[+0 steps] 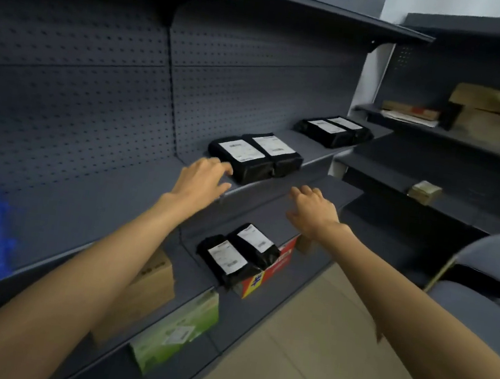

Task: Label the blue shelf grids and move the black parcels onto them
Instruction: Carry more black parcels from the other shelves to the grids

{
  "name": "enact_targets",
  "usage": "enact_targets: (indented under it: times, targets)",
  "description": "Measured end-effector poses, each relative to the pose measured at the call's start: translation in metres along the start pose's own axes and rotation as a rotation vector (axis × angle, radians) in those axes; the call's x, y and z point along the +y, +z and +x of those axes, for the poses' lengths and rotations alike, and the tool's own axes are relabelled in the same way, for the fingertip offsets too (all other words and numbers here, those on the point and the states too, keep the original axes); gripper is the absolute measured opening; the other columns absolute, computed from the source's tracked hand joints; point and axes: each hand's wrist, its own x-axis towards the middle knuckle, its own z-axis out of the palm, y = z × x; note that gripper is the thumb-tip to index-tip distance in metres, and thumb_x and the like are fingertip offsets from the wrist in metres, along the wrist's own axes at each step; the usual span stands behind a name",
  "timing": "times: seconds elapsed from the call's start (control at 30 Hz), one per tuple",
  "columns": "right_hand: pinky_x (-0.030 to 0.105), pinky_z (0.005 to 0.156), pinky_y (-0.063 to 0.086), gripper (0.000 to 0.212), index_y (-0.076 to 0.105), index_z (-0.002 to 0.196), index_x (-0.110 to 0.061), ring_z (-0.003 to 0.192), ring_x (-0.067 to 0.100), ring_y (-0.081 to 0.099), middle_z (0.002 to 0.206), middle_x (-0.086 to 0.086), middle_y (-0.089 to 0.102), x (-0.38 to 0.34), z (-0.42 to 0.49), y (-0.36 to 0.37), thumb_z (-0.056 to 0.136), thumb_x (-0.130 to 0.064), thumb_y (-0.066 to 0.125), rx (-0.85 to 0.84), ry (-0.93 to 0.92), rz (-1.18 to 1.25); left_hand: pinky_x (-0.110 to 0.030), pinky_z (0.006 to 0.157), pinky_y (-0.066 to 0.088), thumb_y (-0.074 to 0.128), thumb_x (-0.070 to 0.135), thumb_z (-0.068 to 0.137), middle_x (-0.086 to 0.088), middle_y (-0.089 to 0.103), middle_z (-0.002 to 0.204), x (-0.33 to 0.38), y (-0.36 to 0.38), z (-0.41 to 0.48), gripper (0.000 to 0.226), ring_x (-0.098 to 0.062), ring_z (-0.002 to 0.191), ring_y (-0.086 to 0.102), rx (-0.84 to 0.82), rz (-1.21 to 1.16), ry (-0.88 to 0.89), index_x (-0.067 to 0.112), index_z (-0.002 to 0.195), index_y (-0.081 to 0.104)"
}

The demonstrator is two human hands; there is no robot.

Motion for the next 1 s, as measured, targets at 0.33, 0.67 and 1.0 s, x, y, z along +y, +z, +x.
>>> enact_targets:
  times: [0.33,0.67,1.0]
  targets:
    - [0.044,0.089,0.045,0.051,0.037,0.137,-0.010,0.125,0.032,0.038,0.133,0.012,0.044,0.078,0.111,0.053,0.093,-0.030,0.055,0.015,0.007,0.032,-0.046,0.078,0.052,0.060,0.043,0.093,-0.008,0.060,0.121,0.025,0.094,0.107,0.044,-0.029,0.113,0.054,-0.039,-0.032,-0.125,0.016,0.127,0.058]
    - [0.049,0.109,0.033,0.071,0.026,0.147,-0.008,0.137,0.039,0.027,0.152,0.014,0.027,0.081,0.248,0.068,0.095,-0.051,0.048,0.003,-0.020,0.114,-0.049,0.085,0.050,0.052,0.053,0.093,-0.012,0.049,0.134,0.022,0.148,0.221,0.058,-0.034,0.123,0.046,-0.128,0.055,-0.307,0.010,0.131,0.050]
    - [0.056,0.114,0.021,0.088,0.013,0.153,-0.014,0.142,0.047,0.013,0.160,0.012,0.011,0.129,0.322,0.098,0.087,-0.062,0.048,-0.112,-0.245,0.170,-0.055,0.104,0.037,0.042,0.083,0.077,-0.012,0.021,0.154,0.055,0.181,0.270,0.104,-0.042,0.137,0.025,-0.225,0.045,-0.764,0.011,0.149,0.022]
